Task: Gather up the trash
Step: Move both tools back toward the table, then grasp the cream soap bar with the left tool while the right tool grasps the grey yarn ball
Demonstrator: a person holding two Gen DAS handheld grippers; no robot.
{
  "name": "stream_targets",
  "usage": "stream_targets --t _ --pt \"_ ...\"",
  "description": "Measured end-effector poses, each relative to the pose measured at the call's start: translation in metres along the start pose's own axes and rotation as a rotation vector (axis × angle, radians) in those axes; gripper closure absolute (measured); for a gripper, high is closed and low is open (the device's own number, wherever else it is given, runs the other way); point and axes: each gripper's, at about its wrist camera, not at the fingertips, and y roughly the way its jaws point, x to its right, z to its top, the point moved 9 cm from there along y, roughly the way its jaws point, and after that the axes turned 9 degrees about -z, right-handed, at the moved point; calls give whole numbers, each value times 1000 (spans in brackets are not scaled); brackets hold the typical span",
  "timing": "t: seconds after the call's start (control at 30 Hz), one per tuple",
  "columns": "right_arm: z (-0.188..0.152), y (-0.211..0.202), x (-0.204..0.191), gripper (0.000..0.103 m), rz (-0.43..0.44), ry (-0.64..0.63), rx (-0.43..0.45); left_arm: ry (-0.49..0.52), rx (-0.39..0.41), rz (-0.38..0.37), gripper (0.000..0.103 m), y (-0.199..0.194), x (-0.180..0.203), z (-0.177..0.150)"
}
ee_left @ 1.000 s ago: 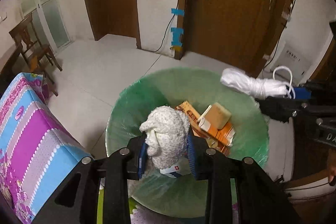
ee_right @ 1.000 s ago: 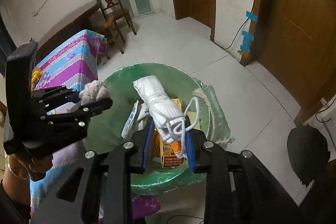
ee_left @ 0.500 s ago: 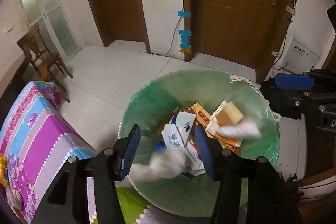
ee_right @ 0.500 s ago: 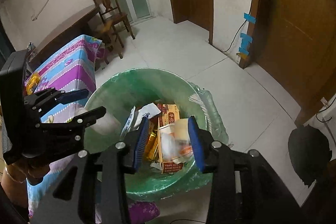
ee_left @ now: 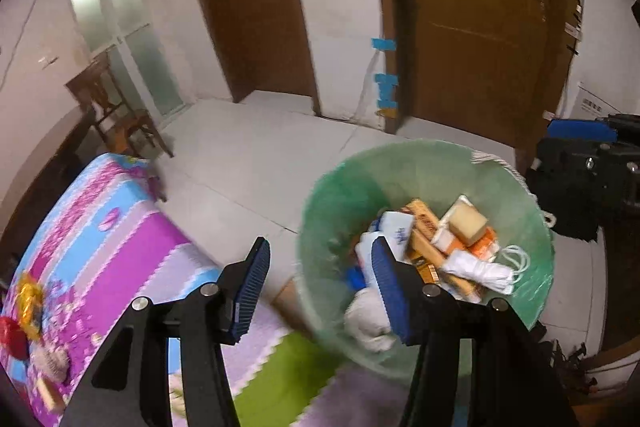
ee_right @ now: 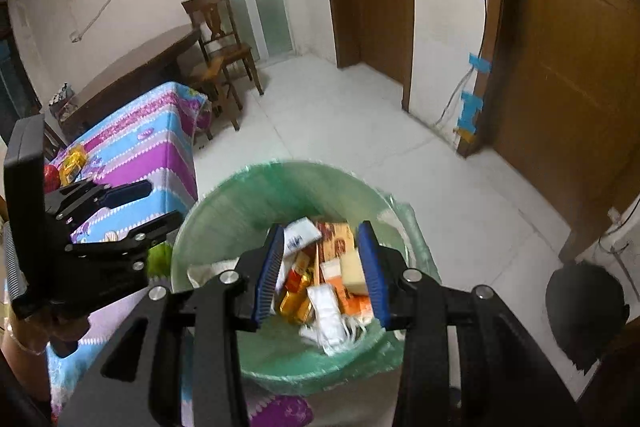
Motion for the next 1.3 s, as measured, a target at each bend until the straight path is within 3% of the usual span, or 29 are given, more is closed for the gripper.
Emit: stream_targets --t 0.27,0.43,0.63,0.7,0.77,0.87,0.97,1.1,1.23,1.3 --pt "22 -21 -64 66 15 -56 187 -103 38 133 48 -48 -73 -34" --pt "27 -9 -136 66 128 -120 189 -256 59 188 47 -93 -145 -77" --pt "18 0 -237 46 268 -248 171 -436 66 319 38 -148 -251 -132" --pt "10 2 -282 35 334 -327 146 -523 70 360 37 -166 -286 -157" --pt "8 6 -312 34 366 -380 135 -581 76 363 37 -177 -307 -177" --pt "11 19 -356 28 408 -470 119 -610 50 392 37 -182 -326 -208" --pt "20 38 -386 27 387 -557 132 -621 13 385 37 -174 -329 -227" --pt "32 52 -406 27 420 -563 131 -630 -12 387 37 -154 -335 -234" --pt "31 57 -429 27 483 -651 140 -620 -49 388 38 -135 -340 -232" --pt "29 62 -438 27 498 -692 139 -651 -76 363 59 -129 -345 -239"
